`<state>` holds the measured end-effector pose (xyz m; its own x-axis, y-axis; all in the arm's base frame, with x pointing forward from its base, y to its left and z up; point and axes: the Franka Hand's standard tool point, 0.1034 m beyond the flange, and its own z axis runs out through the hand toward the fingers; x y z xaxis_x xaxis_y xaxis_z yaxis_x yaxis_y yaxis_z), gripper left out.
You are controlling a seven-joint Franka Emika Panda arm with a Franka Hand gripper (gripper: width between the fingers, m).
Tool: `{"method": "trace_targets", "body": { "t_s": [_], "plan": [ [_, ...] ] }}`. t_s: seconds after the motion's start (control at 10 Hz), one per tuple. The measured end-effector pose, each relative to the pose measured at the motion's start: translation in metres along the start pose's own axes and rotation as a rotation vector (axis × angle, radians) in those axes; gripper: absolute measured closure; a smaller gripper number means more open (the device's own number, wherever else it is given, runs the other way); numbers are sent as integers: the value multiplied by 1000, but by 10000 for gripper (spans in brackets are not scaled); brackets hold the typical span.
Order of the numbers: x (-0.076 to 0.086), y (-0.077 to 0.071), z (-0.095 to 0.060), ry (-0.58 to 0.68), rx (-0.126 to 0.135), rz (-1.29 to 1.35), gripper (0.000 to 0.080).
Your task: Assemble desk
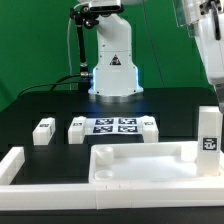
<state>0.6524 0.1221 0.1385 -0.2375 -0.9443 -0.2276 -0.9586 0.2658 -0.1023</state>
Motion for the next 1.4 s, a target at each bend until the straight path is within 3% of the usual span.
{"method": "trace_targets", "body": {
  "t_s": [0.3, 0.6, 1.2, 1.3, 1.4],
  "plan": [
    [-3, 3, -12, -6, 13, -117, 150],
    [-15, 27, -17, -12, -16, -354, 150],
    [-10, 26, -15, -11, -13, -808, 150],
    [-7, 34, -11, 0, 0, -895, 150],
    [-1, 51, -11, 1, -10, -1021, 150]
  ]
}}
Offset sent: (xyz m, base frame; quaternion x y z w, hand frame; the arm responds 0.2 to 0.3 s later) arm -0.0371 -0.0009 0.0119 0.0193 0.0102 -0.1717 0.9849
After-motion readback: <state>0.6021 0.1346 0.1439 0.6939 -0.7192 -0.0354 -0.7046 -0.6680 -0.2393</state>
